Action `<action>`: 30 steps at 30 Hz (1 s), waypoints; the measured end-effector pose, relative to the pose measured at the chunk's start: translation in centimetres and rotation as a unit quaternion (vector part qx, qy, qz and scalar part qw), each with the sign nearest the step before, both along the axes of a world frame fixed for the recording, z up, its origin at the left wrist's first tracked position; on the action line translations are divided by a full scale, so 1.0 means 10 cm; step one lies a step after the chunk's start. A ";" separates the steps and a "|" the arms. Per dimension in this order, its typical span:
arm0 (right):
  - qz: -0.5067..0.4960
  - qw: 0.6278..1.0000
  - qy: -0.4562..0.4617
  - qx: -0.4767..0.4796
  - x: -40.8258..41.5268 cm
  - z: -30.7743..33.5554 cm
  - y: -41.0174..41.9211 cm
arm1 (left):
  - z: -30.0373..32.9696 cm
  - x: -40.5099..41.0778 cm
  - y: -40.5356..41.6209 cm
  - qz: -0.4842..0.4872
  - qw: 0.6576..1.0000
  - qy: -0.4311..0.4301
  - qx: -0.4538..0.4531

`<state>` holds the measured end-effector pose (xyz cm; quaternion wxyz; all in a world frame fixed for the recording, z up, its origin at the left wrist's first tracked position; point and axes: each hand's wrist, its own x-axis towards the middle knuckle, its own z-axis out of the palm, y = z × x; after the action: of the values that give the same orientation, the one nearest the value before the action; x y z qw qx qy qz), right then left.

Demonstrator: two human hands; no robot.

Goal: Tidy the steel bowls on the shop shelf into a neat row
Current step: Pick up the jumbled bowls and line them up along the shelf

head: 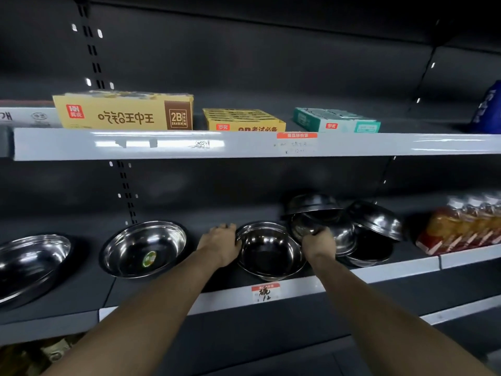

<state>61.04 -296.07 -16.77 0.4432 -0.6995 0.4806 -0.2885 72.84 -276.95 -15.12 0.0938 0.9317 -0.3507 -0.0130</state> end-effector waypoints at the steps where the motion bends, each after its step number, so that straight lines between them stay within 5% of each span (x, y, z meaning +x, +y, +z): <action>1: -0.001 1.000 -0.002 -0.002 0.02 0.02 -0.02 | 0.01 0.00 -0.02 0.002 1.000 -0.001 -0.003; 9: -0.028 0.997 -0.051 -0.052 0.12 0.19 -0.32 | 0.08 0.04 -0.42 0.016 0.999 0.015 -0.032; 18: -0.004 0.987 0.082 -0.141 0.12 0.26 -1.02 | 0.05 0.11 -1.37 0.022 0.985 0.118 -0.125; 24: 0.068 0.983 0.139 -0.096 0.19 0.14 -1.37 | -0.07 0.21 -1.85 0.057 0.972 0.186 -0.129; 30: 0.069 0.976 0.173 -0.112 0.24 0.12 -1.39 | -0.09 0.08 -2.08 0.081 0.922 0.297 -0.234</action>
<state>63.45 -309.99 -15.62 0.2911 -0.8155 0.4653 -0.1835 73.61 -297.77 -15.99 0.4093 0.8621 -0.2229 -0.1989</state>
